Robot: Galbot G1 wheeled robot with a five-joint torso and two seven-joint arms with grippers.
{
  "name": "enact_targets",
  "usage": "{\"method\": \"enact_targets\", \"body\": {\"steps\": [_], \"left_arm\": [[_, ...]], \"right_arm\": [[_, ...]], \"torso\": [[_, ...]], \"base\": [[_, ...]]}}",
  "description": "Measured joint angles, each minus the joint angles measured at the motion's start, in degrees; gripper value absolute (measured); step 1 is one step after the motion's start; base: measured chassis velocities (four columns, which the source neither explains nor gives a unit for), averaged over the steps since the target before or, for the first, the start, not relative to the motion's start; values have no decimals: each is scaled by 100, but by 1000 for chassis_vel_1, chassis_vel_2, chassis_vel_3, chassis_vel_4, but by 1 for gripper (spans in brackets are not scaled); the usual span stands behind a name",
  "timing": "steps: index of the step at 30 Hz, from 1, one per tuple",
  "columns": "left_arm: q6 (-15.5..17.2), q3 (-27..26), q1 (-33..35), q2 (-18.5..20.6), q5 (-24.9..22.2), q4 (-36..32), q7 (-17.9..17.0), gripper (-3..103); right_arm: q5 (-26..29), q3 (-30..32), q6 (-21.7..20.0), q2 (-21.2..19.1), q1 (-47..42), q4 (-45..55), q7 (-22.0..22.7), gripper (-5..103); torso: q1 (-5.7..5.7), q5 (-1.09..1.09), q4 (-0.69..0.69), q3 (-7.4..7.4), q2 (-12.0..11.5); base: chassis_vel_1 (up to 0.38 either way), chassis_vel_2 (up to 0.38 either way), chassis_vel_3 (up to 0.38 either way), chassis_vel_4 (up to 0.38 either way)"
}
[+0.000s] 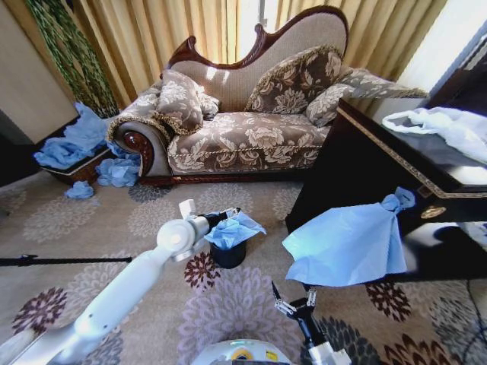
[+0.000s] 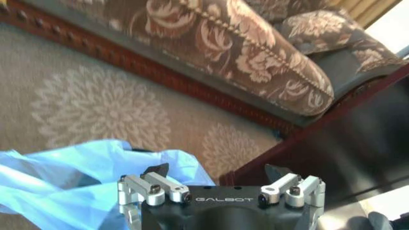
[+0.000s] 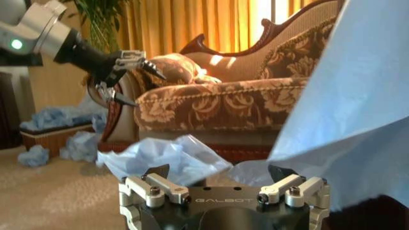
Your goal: Place a garbage bag over the trash bin.
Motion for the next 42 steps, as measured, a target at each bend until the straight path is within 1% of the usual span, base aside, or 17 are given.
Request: {"method": "enact_targets", "body": {"steps": [7,10,13,14,17,18,21,22,23,24,25,26,28,30,31,34,42], "left_arm": [[-61,-385,556,305,505,-499,227,100],[-12,-626,774,396,682,-563,452,100],[59,-1052,1146,537,1267,-423,1173,100],[59,-1052,1146,537,1267,-423,1173,100],[55,-1414,1609,697,2173,-148,2149,100],[55,-1414,1609,697,2173,-148,2149,100],[-75,-1652,1984,858,3300,167,3306,100],[-75,-1652,1984,858,3300,167,3306,100],[-171,-1725,2047,906,3642,277,3705,100],[-230,-1742,2031,928,3792,347,3924,100],[-281,-1742,1988,941,3873,407,4090,100],[-281,-1742,1988,941,3873,407,4090,100],[-473,-1753,1900,977,4089,566,4580,100],[-708,-1807,1878,1057,4424,788,5311,100],[-708,-1807,1878,1057,4424,788,5311,100],[-907,-1823,1801,1214,4613,1106,6027,100],[-1095,-1871,1804,1328,4703,1514,6408,102]], "right_arm": [[49,-422,-232,-27,18,258,187,100],[125,-599,-339,-47,57,295,270,100],[365,-735,-552,-91,143,358,343,100],[365,-735,-552,-91,143,358,343,100],[558,-756,-715,-175,224,443,361,100],[558,-756,-715,-175,224,443,361,100],[855,-770,-958,-294,300,616,436,100],[855,-770,-958,-294,300,616,436,100],[1014,-807,-1100,-395,402,701,516,100],[1114,-816,-1200,-464,488,764,568,100],[1203,-828,-1280,-520,570,802,604,100],[1203,-828,-1280,-520,570,802,604,100],[1463,-911,-1467,-704,843,860,721,100],[1735,-1044,-1646,-860,1217,875,880,100],[1735,-1044,-1646,-860,1217,875,880,100],[2028,-1214,-1837,-983,1630,846,1058,100],[2429,-1452,-2027,-1238,2441,464,1266,100]], "torso": [[0,-1,0,0,0],[0,0,0,0,0],[0,0,-1,0,0],[0,0,-1,0,0],[0,-1,0,0,0],[0,-1,0,0,0],[0,-1,-2,0,0],[0,-1,-2,0,0],[0,-1,0,0,0],[0,-1,2,0,0],[0,-1,1,1,0],[0,-1,1,1,0],[0,-1,-4,1,0],[0,1,1,0,0],[0,1,1,0,0],[0,-1,-1,1,0],[0,0,1,1,0]], "base": [[0,0,0,0],[0,0,0,0],[0,0,0,0],[0,0,0,0],[0,0,0,0],[0,0,0,0],[0,0,0,0],[0,0,0,0],[0,0,0,0],[0,0,0,0],[0,0,0,0],[0,0,0,0],[0,0,0,0],[0,0,0,0],[0,0,0,0],[0,0,0,0],[0,0,0,0]]}}
